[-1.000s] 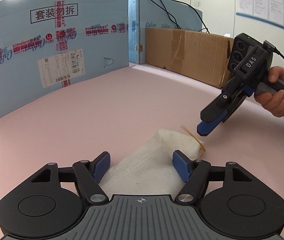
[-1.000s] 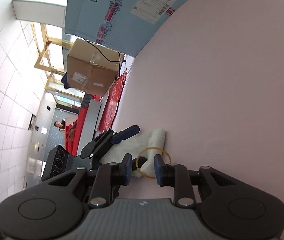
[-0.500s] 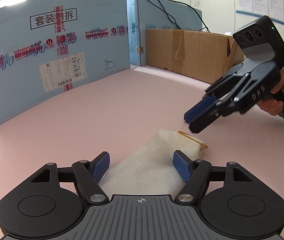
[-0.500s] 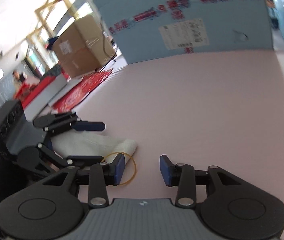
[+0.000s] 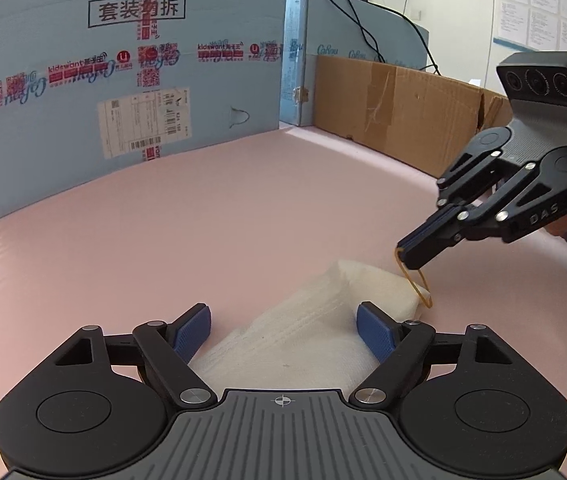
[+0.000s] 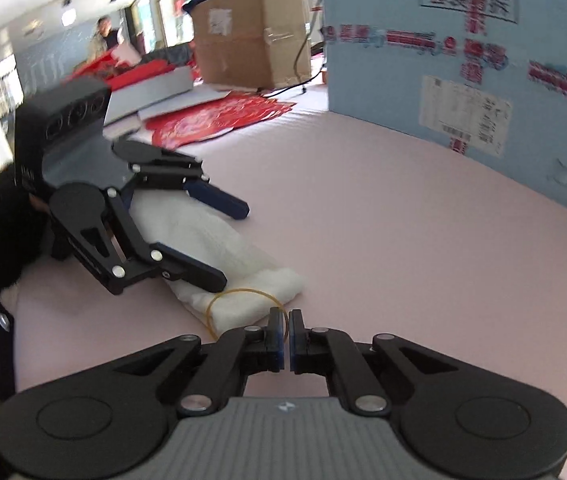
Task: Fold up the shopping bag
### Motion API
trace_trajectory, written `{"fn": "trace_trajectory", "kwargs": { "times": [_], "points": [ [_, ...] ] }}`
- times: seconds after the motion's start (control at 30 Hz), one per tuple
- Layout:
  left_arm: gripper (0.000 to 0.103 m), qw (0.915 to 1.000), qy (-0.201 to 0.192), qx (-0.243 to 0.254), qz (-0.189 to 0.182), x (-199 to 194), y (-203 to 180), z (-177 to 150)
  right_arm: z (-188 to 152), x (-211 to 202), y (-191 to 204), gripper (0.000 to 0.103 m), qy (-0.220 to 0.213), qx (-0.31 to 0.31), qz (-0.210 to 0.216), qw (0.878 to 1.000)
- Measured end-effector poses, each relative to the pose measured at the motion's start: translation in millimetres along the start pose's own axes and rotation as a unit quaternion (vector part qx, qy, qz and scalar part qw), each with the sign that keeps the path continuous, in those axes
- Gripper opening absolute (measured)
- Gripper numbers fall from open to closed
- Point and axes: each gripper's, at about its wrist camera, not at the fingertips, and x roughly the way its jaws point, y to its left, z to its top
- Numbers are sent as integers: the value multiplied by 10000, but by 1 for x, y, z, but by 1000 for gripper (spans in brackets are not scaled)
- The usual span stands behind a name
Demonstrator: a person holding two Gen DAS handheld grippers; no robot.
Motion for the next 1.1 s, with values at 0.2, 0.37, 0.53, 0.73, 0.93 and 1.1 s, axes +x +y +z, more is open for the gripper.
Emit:
{"fn": "trace_trajectory", "kwargs": {
  "times": [0.2,0.37,0.53,0.73,0.93,1.1],
  "points": [
    [84,10000,-8,12,13,0,0,0,-13,-37,1,2,-442,999,659,9918],
    [84,10000,-15,28,22,0,0,0,-20,-44,3,8,-212,1547,544,9862],
    [84,9999,-45,105,81,-1,-3,-1,-14,-21,14,37,41,526,-197,9984],
    [84,9999,-50,119,89,-1,-3,-2,-9,13,18,39,351,-845,-356,9952],
    [84,9999,-48,92,64,-1,-2,-2,-11,6,12,2,426,-523,252,9974],
    [84,9999,-46,86,78,-1,-3,-1,-13,-20,2,1,68,700,838,9940]
  ]
}}
